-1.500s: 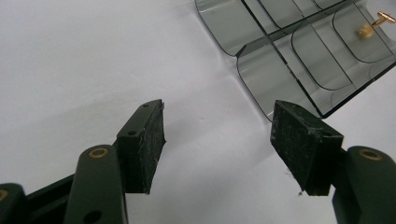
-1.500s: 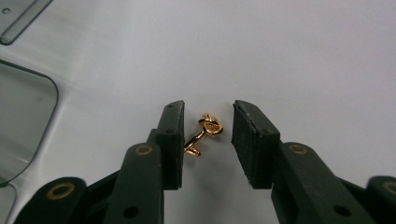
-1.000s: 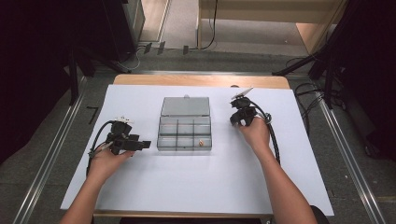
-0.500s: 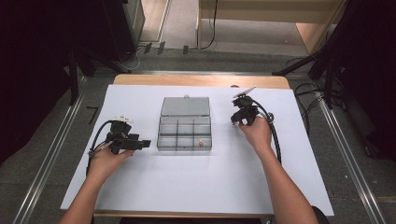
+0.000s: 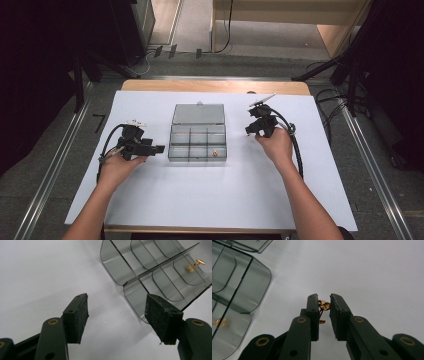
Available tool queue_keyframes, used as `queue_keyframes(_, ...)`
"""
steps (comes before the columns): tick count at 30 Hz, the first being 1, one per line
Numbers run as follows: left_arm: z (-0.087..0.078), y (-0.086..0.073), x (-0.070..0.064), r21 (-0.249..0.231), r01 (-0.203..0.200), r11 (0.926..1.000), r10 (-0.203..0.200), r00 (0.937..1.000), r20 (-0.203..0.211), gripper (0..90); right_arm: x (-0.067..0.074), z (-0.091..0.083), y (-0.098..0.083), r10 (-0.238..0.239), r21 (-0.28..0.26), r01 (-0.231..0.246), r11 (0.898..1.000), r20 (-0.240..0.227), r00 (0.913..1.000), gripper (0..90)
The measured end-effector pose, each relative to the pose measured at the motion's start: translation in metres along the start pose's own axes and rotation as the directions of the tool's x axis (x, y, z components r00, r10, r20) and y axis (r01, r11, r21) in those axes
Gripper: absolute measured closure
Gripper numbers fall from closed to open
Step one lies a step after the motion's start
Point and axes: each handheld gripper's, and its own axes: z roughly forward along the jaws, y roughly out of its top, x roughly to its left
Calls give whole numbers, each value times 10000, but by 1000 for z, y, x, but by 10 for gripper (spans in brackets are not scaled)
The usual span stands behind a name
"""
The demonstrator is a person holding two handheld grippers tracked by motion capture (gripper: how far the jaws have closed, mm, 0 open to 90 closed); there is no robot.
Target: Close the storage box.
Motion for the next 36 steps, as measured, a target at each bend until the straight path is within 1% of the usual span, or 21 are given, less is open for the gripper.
queue_keyframes(5,3,4,-3,58,-147,9999,146,9998,96,366,4,-7,-5,-30,-74,29,10000,-112,9999,798)
queue_keyframes(8,4,6,-5,18,-188,9998,188,9998,100,366,8,-13,-7,-177,-145,175,9997,-156,9997,798)
queue_keyframes(10,5,7,-5,82,-250,9997,249,9996,145,365,11,-16,-8,-256,-257,249,9994,-244,9994,797)
queue_keyframes(16,5,7,-5,92,-279,9996,278,9995,117,365,21,-25,-9,-522,-415,505,9979,-404,9978,797)
queue_keyframes(18,5,7,-6,54,-247,9997,246,9996,123,366,24,-27,-10,-621,-435,602,9972,-426,9972,797)
queue_keyframes(20,5,7,-6,46,-267,9996,267,9996,115,366,28,-28,-10,-637,-460,615,9970,-484,9968,797)
queue_keyframes(23,5,7,-7,103,-348,9993,347,9993,123,366,32,-31,-11,-787,-495,757,9959,-602,9951,797)
queue_keyframes(27,6,7,-8,97,-342,9994,341,9994,89,366,39,-33,-11,-891,-541,855,9949,-679,9937,797)
queue_keyframes(29,6,7,-8,88,-338,9994,337,9994,86,366,41,-33,-12,-993,-563,954,9938,-719,9925,797)
queue_keyframes(31,6,7,-7,85,-322,9994,321,9994,101,366,43,-34,-12,-981,-531,942,9941,-756,9923,797)
queue_keyframes(36,5,7,-7,109,-387,9992,386,9992,54,366,50,-33,-12,-1176,-550,1129,9921,-914,9888,796)
